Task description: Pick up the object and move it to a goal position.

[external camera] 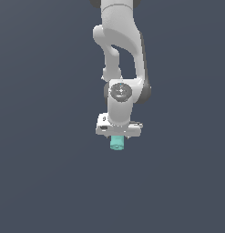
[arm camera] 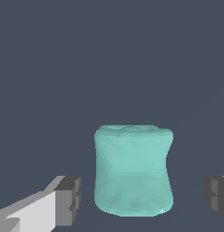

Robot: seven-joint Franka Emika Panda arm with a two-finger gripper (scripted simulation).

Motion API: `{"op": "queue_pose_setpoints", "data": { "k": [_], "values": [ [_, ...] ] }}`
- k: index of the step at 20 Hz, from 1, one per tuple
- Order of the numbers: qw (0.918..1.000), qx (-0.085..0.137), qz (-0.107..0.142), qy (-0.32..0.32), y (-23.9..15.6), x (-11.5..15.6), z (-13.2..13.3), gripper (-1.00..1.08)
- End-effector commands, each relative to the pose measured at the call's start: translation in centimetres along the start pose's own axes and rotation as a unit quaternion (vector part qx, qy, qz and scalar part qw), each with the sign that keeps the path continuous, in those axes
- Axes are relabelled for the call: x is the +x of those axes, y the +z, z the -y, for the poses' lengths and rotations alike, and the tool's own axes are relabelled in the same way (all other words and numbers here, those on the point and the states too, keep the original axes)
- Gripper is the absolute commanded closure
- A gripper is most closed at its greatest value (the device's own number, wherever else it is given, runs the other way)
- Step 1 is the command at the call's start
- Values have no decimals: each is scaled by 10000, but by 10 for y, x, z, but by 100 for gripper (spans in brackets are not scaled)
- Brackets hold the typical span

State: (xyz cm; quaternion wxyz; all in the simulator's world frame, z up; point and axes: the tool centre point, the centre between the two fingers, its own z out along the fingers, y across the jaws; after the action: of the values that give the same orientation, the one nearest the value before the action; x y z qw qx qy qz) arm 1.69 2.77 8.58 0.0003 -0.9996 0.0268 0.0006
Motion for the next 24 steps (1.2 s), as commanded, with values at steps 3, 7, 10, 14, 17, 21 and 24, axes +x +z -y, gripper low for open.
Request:
{"op": "queue_pose_setpoints", "data": {
  "k": [3,7,10,14,17,21,24],
  "values": [
    [10000,-2,0,4,19,-1,0,-92],
    [10000,-2,-3,6,39,-1,0,-92],
    [10000,-3,-5,8,45,0,0,-92],
    [10000,-3,-5,8,46,1,0,108],
    [10000,-3,-5,8,46,1,0,108],
    [10000,-3,-5,8,46,1,0,108],
    [10000,-3,-10,10,45,1,0,108]
  ]
}}
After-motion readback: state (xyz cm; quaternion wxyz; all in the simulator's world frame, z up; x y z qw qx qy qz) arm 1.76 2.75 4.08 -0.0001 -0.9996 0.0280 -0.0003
